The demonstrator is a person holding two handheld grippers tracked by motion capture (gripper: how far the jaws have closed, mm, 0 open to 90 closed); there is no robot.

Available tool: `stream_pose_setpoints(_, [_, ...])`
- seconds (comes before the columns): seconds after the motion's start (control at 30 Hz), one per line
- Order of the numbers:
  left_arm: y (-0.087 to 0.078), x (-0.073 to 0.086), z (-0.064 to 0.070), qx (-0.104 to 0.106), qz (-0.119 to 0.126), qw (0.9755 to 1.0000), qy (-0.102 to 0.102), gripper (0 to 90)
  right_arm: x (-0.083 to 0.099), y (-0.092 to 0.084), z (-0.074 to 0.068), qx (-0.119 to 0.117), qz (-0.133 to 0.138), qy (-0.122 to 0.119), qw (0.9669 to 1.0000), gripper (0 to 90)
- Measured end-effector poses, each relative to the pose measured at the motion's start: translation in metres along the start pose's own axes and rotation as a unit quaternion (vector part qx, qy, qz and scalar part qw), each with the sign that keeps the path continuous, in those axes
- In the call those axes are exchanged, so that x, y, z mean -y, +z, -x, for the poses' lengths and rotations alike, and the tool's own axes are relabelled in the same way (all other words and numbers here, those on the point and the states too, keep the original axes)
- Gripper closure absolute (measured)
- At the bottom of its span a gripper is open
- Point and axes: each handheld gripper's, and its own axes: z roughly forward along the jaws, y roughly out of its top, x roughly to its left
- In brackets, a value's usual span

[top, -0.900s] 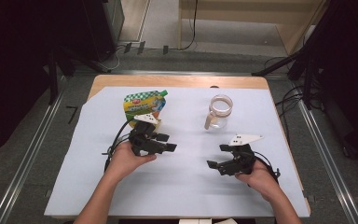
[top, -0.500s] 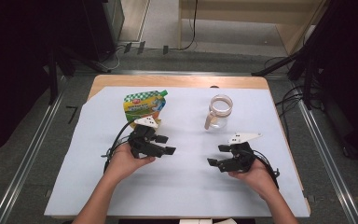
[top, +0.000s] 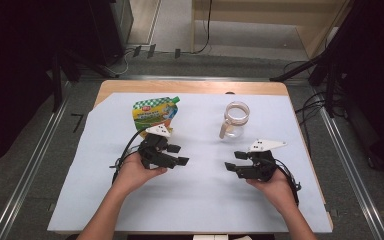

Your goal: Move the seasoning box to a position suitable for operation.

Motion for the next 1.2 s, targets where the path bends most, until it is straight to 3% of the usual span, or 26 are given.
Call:
stream_pose_setpoints(0.2, [0.001, 0.001, 0.003, -0.014, -0.011, 0.9996, 0.02, 39.8, 0.0, -0.004, 0.001, 0.0, 0.005, 0.003, 1.0, 43.9])
stream_pose_setpoints(0.27, [0.002, 0.001, 0.003, -0.01, -0.018, 0.9995, 0.024, 39.8, 0.0, -0.004, 0.001, -0.004, -0.002, -0.004, 1.0, 44.0])
stream_pose_setpoints(0.3, [0.002, 0.001, 0.004, -0.008, -0.017, 0.9995, 0.026, 39.8, 0.002, -0.004, 0.0, -0.001, -0.005, -0.021, 0.9998, 44.1])
stream_pose_setpoints(0.5, [0.001, 0.002, 0.004, -0.006, -0.014, 0.9994, 0.03, 38.2, 0.003, -0.002, 0.002, -0.011, -0.009, -0.026, 0.9995, 43.6])
stream_pose_setpoints(0.93, [-0.001, -0.001, 0.007, -0.005, -0.001, 0.9995, 0.031, 38.8, 0.002, 0.0, 0.008, -0.01, -0.007, -0.01, 0.9999, 44.8])
stream_pose_setpoints(1.13, [-0.001, 0.0, 0.009, -0.006, -0.011, 0.9994, 0.032, 38.5, -0.004, -0.002, 0.013, 0.009, -0.001, -0.002, 1.0, 44.5])
stream_pose_setpoints(1.2, [-0.003, -0.002, 0.01, 0.001, -0.004, 0.9996, 0.028, 37.5, -0.006, -0.004, 0.014, 0.014, 0.001, 0.005, 0.9999, 44.3])
